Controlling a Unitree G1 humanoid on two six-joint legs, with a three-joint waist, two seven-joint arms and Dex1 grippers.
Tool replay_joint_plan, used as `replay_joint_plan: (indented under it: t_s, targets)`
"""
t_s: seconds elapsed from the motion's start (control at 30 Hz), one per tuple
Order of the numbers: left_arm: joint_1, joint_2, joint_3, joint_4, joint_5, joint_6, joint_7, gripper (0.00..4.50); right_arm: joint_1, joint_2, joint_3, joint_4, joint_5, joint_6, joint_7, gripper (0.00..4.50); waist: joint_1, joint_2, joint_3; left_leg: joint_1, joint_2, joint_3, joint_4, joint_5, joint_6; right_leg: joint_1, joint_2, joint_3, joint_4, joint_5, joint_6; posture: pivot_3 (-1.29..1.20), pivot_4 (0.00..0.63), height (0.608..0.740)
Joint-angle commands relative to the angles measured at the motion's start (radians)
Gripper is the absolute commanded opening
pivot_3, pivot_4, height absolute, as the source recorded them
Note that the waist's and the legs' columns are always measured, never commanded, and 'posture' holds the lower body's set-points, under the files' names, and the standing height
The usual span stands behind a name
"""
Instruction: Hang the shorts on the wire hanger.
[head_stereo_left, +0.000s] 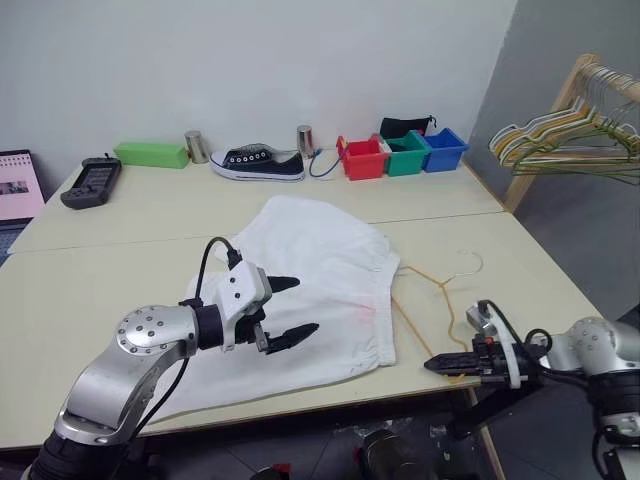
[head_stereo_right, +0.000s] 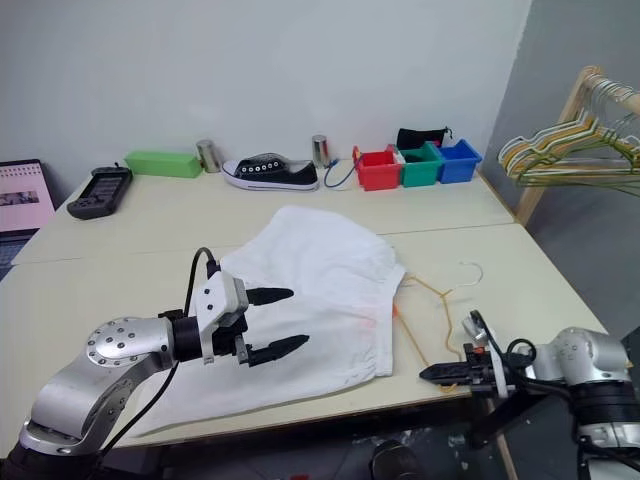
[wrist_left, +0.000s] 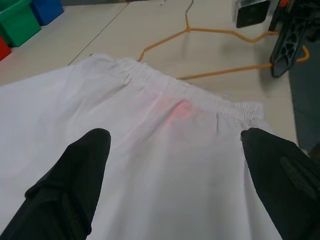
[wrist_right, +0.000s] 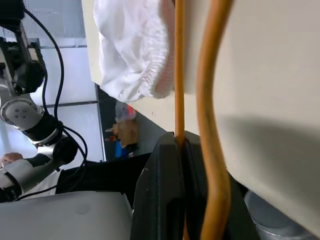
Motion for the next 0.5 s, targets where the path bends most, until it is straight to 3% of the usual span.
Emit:
replay_joint_plan:
  t_s: [0.03,0.3,0.5]
  targets:
    - [-0.026,0.005,-0.003,0.001,0.008,-0.019,-0.003,4.43,0.006,-0.067,0.046,-0.066,0.143,0.002,0.026,0.0,0.0,0.0,0.0,0.0,0.0,0.0,0.0,0.0,0.0,0.0,0.0,0.0,0.0,0.0,0.0,-0.21,0.043,0.74]
    - [-0.029,-0.016,-0.022,-0.002,0.022,-0.024,0.011,4.43,-0.064,-0.163,0.201,0.019,0.396,0.002,-0.055,0.0,0.004,0.001,0.0,-0.003,0.0,0.001,0.0,0.001,0.007,0.004,0.002,0.0,0.003,0.002,0.004,-0.22,0.048,0.74]
    - [-0.033,-0.025,-0.033,-0.001,0.028,-0.028,0.021,4.43,-0.154,-0.104,0.216,0.15,0.374,0.002,-0.126,0.0,0.028,0.002,0.0,-0.013,0.002,0.001,0.0,-0.003,0.01,-0.005,0.004,-0.001,0.003,0.0,0.003,-0.21,0.046,0.74]
